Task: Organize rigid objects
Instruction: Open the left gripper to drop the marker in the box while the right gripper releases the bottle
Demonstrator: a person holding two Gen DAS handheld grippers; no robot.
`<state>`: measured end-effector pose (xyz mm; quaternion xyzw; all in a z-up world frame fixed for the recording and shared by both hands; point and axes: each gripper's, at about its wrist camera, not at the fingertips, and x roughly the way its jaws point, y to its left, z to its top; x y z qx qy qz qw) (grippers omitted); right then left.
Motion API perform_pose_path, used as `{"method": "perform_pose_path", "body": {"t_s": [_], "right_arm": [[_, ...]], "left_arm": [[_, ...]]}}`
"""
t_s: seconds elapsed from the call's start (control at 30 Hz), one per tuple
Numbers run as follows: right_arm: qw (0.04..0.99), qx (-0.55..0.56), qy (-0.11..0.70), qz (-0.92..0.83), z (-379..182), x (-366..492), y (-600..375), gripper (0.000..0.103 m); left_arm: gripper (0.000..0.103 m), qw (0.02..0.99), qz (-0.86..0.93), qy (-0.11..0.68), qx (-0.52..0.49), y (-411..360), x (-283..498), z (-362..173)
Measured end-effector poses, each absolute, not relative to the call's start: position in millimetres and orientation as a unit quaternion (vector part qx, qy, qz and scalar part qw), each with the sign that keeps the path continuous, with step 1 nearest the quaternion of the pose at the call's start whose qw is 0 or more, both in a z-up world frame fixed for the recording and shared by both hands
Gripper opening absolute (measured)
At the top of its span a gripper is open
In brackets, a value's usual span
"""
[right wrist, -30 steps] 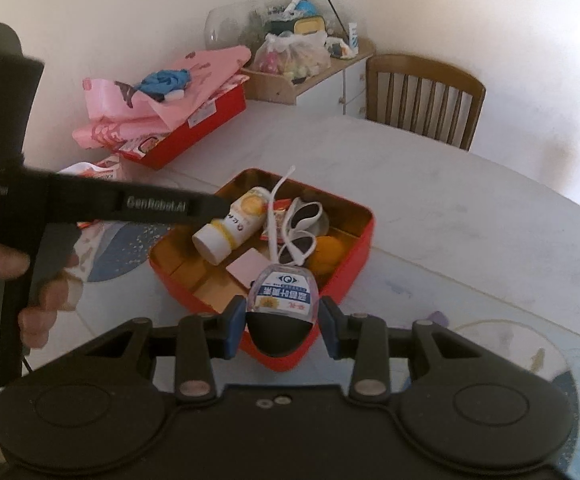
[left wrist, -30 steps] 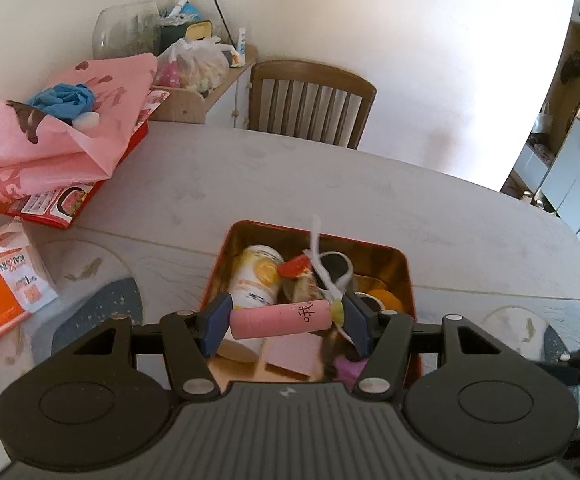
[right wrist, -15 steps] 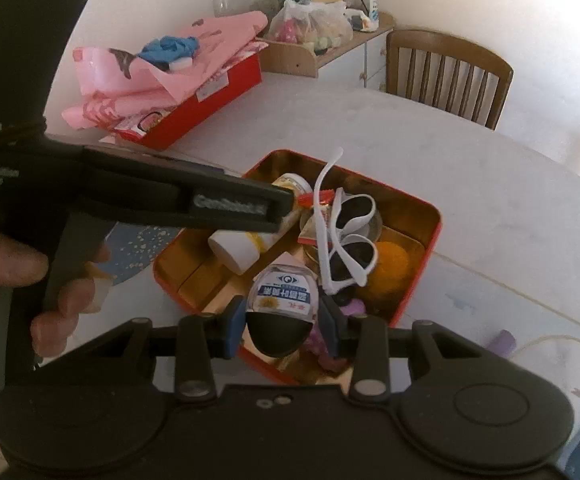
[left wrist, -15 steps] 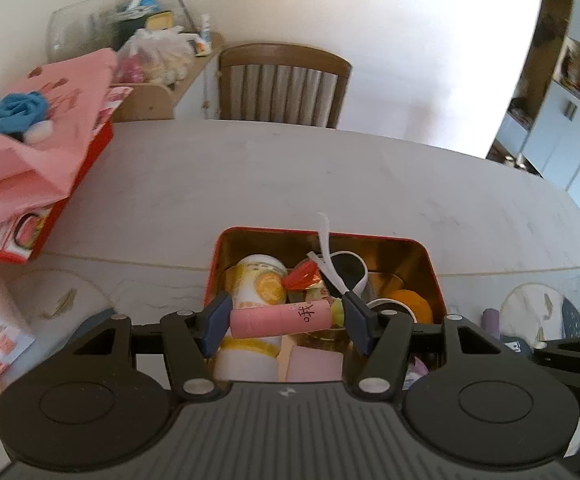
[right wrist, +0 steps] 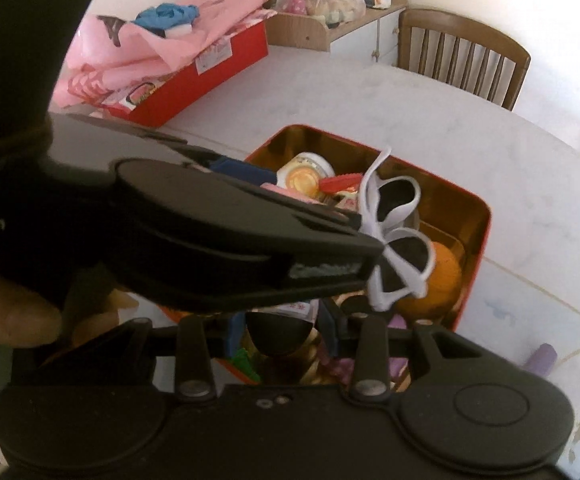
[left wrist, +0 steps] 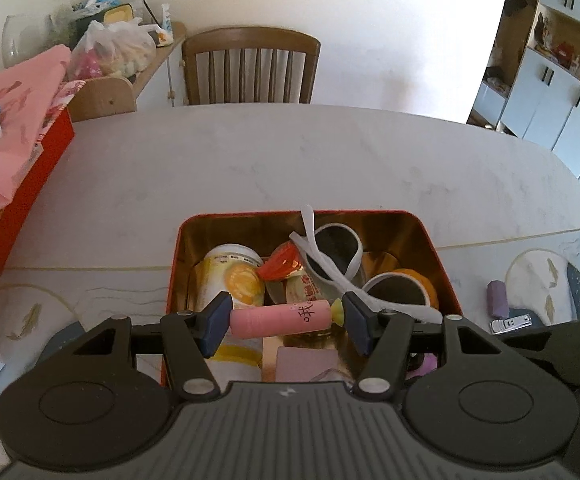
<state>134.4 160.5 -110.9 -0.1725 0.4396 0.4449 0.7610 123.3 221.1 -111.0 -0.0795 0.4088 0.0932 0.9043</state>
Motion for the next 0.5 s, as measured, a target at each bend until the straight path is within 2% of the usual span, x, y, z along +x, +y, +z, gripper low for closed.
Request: {"method": "perform_pose_path", "body": {"t_s": [0.5], "right_arm": [[0.75,-0.142,0.465,0.449,-116.3,136.1,150.9,0.041]], "left_arm": [[0.06,0.91,0.07,0.404,-0.063,218.2,127.1,-114.0]]}}
